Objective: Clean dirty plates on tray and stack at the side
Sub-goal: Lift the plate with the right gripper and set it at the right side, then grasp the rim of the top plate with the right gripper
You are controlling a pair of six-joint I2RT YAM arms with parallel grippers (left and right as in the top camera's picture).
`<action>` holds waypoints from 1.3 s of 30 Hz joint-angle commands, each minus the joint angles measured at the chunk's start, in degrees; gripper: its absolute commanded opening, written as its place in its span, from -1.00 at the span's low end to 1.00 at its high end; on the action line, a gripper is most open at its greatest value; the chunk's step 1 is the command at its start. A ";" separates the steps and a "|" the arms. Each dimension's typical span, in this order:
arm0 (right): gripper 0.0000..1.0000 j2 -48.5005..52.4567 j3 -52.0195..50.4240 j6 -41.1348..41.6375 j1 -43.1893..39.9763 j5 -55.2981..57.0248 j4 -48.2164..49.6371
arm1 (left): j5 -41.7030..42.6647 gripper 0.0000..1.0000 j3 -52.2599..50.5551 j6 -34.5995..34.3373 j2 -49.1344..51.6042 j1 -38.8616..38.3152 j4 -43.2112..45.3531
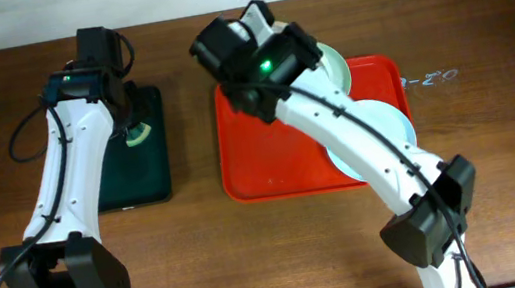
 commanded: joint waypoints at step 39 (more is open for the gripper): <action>0.23 20.20 10.51 8.72 -73.00 -78.23 1.16 | 0.68 -1.00 -0.57 -0.35 -0.61 0.31 1.44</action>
